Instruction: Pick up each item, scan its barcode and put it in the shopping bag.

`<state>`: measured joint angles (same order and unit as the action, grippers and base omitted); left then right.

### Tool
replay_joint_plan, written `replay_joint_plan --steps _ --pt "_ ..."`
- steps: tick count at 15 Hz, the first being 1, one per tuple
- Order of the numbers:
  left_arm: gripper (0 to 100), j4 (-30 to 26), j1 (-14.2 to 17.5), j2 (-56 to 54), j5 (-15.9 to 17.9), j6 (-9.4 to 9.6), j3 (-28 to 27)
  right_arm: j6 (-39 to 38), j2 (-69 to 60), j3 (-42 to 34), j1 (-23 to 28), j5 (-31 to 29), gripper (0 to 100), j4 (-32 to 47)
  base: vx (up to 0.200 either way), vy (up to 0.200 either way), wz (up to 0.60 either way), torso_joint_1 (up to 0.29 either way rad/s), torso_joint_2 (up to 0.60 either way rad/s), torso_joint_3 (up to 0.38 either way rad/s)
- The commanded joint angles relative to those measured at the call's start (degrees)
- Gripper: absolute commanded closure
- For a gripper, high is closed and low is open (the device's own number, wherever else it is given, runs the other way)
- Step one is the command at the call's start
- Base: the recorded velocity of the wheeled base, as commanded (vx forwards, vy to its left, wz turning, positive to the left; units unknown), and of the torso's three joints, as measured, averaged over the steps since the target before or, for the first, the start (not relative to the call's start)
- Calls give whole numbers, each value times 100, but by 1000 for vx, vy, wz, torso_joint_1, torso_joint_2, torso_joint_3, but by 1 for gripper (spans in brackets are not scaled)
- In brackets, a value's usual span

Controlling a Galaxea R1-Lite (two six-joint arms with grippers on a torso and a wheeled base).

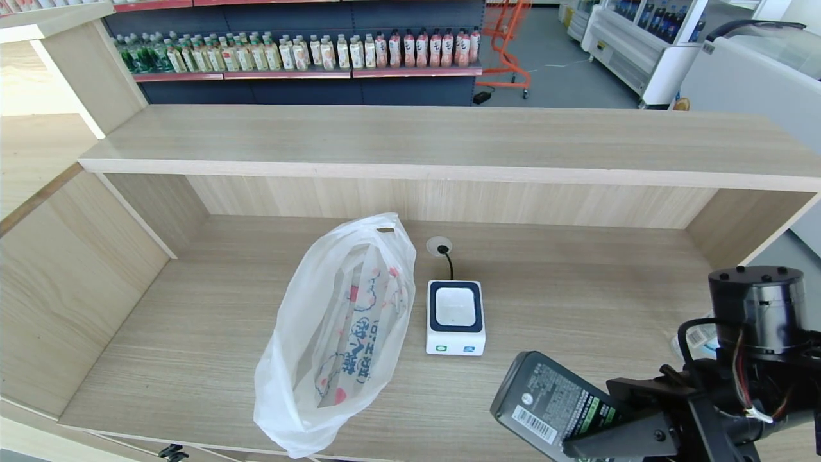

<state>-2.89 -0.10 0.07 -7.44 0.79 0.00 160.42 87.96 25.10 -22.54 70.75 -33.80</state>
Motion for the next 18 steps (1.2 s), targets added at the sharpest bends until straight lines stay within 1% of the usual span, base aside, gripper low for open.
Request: replay_joint_plan --steps 1,18 --pt "0 -1 1 1 -3 0 0 139 81 12 -5 -9 100 -3 0 0 0 0 0 0" --pt "0 -1 1 1 -3 0 0 104 55 56 -5 9 100 5 0 0 0 0 0 0"
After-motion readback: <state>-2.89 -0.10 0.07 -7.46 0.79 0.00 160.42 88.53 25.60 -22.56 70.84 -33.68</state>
